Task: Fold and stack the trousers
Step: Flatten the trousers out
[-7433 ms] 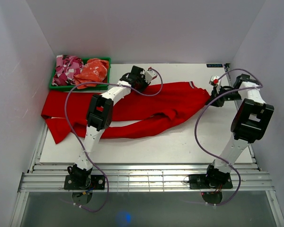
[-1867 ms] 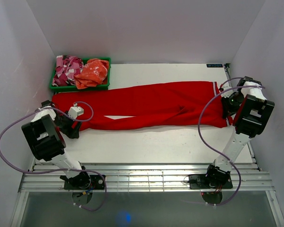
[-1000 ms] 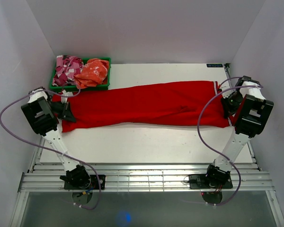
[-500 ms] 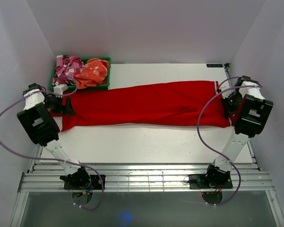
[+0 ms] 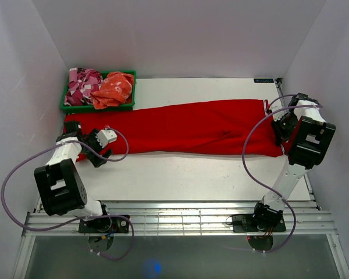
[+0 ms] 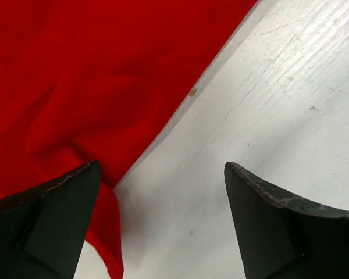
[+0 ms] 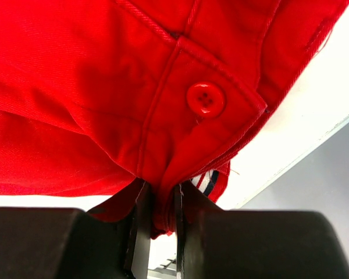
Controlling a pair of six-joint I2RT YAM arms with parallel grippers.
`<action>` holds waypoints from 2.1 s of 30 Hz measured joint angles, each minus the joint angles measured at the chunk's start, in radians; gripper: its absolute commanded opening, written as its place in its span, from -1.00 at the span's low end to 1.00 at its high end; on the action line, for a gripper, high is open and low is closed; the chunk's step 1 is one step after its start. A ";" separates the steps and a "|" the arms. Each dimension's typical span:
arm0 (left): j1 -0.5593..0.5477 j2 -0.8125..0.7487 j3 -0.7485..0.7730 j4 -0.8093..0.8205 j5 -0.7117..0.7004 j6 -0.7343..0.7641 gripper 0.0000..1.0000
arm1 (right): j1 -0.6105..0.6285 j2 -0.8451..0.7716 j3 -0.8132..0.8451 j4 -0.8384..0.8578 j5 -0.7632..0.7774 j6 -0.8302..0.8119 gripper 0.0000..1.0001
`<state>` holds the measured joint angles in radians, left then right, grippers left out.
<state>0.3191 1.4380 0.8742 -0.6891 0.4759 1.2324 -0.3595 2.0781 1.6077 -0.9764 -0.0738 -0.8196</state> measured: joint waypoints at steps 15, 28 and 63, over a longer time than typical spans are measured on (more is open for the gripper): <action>-0.143 0.227 0.116 0.092 -0.129 -0.043 -1.00 | 0.003 0.000 0.000 0.000 0.001 0.005 -0.85; -0.044 0.128 0.397 -0.560 0.070 -0.038 -1.00 | 0.006 -0.038 -0.052 0.043 0.014 -0.031 -0.85; 0.306 0.272 0.575 -0.474 0.195 -0.223 0.93 | 0.019 -0.063 -0.114 0.115 0.101 -0.109 -0.85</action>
<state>0.6247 1.7103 1.4494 -1.1633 0.6712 1.0092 -0.3401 2.0155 1.4937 -0.8616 0.0277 -0.9283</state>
